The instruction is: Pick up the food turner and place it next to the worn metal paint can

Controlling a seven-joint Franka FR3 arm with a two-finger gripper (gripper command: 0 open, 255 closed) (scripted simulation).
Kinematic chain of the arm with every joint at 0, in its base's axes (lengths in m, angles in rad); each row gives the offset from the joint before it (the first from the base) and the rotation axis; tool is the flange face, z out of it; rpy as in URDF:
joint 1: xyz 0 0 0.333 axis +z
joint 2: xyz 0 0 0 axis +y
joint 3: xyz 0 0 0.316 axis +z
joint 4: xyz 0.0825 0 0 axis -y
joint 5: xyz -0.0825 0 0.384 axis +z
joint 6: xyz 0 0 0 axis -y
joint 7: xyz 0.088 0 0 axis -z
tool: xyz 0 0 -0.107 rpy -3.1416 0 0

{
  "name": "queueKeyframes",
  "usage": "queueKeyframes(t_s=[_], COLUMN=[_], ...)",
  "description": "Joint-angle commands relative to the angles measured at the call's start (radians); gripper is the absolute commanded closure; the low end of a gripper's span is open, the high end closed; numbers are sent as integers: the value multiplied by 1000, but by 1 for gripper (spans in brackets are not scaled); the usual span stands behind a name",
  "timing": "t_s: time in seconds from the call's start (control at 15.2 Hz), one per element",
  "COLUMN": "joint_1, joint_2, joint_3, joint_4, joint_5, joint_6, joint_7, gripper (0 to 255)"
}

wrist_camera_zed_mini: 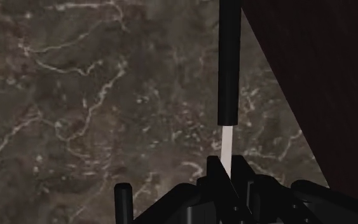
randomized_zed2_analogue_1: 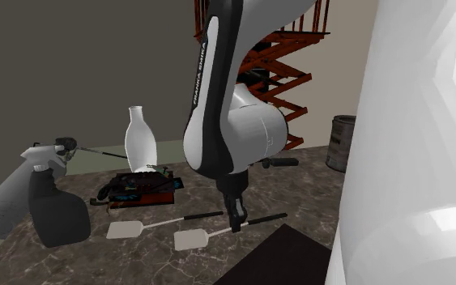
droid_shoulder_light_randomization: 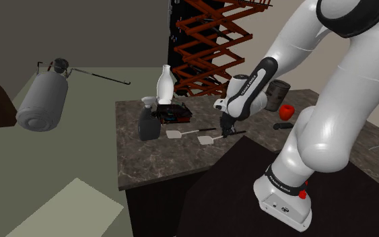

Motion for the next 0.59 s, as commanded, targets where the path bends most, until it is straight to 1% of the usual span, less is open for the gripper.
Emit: queueKeyframes(t_s=[0.0, 0.2, 0.33, 0.53], joint_1=[0, -23, -40, -60], joint_2=[-48, -125, -174, -244], joint_3=[-20, -19, -10, 5], joint_4=[-2, -2, -1, 1], joint_5=[-79, -162, -196, -228], joint_6=[-41, -112, -160, -231], joint_7=[52, 106, 127, 147], gripper=[255, 255, 255, 255])
